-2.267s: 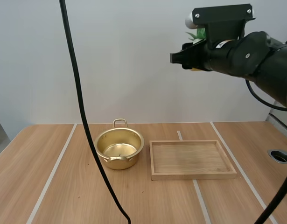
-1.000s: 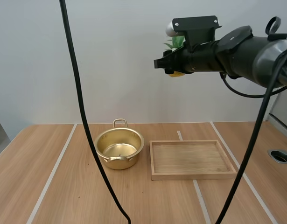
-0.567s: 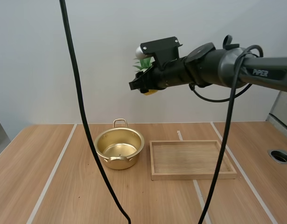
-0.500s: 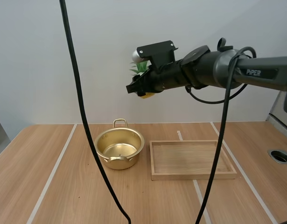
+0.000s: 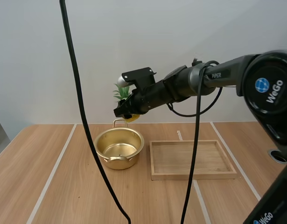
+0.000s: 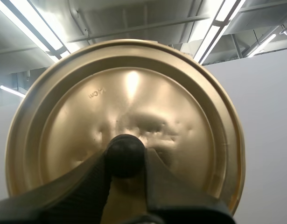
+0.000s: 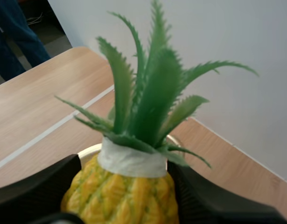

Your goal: Open the pot, put the pineapple inside, and close it

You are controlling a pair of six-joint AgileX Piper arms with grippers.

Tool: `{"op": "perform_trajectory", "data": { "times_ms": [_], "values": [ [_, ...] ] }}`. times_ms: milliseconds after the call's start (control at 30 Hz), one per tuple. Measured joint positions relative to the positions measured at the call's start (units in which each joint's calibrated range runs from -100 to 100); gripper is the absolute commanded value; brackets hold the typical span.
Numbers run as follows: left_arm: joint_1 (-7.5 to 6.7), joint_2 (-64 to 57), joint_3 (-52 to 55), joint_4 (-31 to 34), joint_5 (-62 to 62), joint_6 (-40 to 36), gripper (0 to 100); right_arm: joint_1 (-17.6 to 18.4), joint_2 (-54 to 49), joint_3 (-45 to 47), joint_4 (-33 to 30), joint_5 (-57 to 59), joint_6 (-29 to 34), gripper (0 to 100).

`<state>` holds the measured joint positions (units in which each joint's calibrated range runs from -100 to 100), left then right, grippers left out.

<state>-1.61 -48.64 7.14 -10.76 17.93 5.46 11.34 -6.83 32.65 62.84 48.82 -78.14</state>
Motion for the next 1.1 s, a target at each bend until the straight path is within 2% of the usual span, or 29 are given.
{"op": "perform_trajectory", "data": {
  "times_ms": [400, 767, 1100],
  "values": [
    [0.0, 0.0, 0.0, 0.0, 0.0, 0.0, 0, 0.1, 7.2, 0.0, 1.5, 8.2, -3.5, 0],
    [0.0, 0.0, 0.0, 0.0, 0.0, 0.0, 0, 3.0, 10.3, 0.0, 1.8, 9.0, -5.2, 0],
    [0.0, 0.0, 0.0, 0.0, 0.0, 0.0, 0, 3.2, 15.1, 0.0, 0.7, 6.1, -5.4, 0]
  ]
}}
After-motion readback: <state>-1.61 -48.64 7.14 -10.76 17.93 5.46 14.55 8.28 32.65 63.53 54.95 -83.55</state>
